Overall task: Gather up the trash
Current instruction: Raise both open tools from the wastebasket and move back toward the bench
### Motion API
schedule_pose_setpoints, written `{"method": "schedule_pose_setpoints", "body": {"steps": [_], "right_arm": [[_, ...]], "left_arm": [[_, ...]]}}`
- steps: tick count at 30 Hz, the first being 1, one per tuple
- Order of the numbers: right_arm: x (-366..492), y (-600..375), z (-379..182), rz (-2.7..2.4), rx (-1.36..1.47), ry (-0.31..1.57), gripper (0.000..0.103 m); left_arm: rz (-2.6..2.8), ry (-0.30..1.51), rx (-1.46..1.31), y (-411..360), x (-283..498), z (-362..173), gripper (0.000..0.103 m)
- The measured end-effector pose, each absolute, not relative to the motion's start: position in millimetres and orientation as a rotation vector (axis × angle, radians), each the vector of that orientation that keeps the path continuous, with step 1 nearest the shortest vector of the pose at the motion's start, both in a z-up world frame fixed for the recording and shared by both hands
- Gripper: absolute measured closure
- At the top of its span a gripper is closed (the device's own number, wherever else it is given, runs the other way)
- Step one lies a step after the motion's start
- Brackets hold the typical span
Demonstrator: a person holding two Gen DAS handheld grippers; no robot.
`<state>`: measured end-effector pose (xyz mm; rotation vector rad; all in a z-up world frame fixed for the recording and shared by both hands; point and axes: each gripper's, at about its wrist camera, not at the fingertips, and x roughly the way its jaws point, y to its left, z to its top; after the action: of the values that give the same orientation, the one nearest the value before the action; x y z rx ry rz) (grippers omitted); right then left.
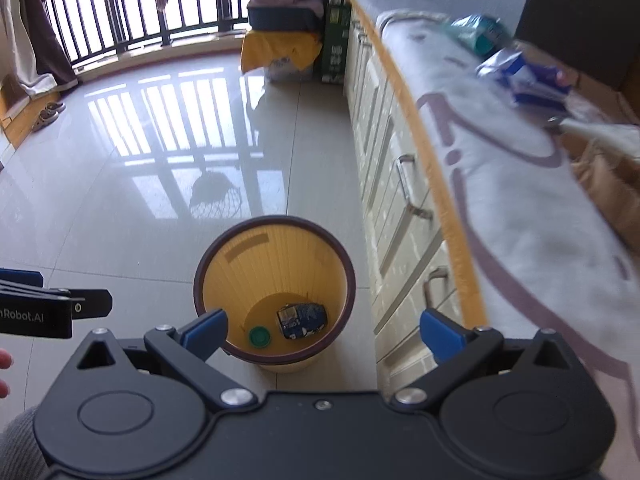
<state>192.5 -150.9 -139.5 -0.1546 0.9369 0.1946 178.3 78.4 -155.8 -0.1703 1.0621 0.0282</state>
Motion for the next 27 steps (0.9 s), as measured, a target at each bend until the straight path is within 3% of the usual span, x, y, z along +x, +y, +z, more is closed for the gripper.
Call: {"method": "schedule_pose_setpoints", "body": {"steps": [27], "right_arm": [[102,-255,-65,-0.011,-0.053,0.695,0.0]], "left_arm": [[-0.081,0.83,-0.123,16,122,-87,0.0]]}}
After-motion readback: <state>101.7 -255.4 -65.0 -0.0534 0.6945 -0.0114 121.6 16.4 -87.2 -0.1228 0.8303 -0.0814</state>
